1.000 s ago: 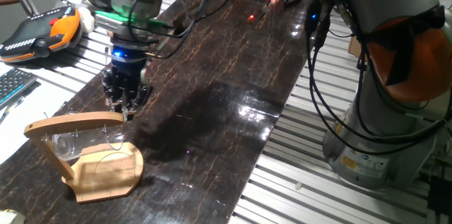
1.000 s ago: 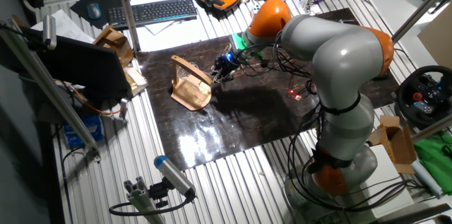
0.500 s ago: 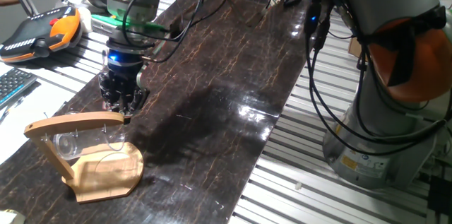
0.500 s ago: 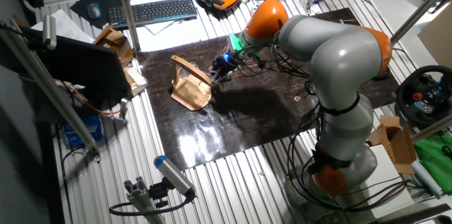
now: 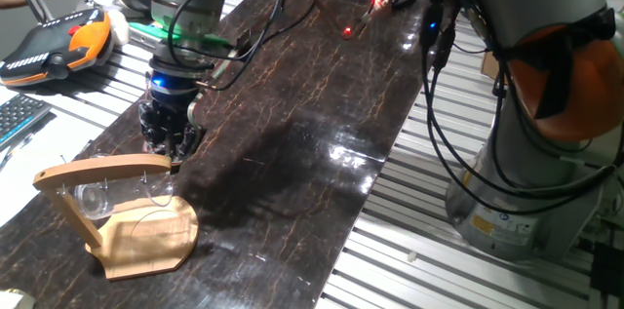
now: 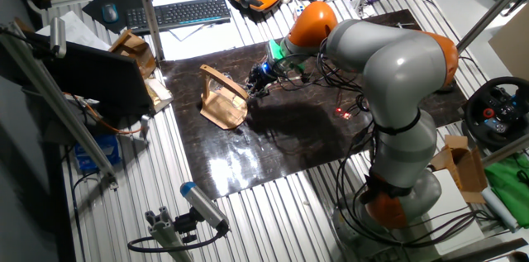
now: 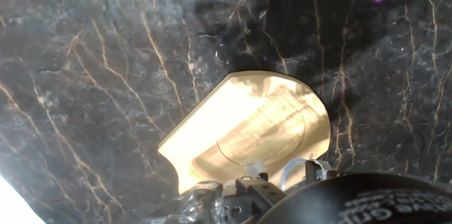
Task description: Take the cup off the cup rack
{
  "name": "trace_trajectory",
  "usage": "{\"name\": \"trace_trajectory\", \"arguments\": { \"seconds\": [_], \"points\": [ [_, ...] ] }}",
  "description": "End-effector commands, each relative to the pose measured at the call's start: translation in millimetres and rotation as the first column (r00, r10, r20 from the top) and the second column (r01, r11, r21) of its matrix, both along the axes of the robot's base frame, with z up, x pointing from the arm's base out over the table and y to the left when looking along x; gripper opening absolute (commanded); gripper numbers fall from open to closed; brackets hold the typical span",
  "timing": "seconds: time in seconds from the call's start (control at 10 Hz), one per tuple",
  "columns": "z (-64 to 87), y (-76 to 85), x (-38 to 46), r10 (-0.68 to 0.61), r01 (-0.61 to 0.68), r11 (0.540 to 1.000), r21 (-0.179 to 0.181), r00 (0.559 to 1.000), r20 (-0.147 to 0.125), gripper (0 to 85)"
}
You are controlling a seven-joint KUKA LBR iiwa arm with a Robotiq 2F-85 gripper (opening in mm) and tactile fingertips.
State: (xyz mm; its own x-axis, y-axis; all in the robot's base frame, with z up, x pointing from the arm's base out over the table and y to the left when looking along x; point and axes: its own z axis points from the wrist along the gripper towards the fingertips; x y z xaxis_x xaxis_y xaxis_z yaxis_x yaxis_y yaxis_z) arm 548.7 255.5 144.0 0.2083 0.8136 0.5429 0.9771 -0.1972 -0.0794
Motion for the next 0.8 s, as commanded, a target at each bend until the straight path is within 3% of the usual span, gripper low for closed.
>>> {"name": "trace_trajectory", "arguments": {
  "seconds": [0.0, 0.3, 0.7],
  "points": [
    [-0.7, 0.0, 0.4, -0.011, 0.011, 1.0, 0.006, 1.0, -0.003, 36.3],
    [-2.7, -0.1, 1.1, -0.036, 0.036, 0.999, 0.033, 0.999, -0.011, 34.7],
    [-2.3, 1.4, 1.9, -0.055, 0.055, 0.998, 0.042, 0.998, 0.001, 27.0]
  ]
}}
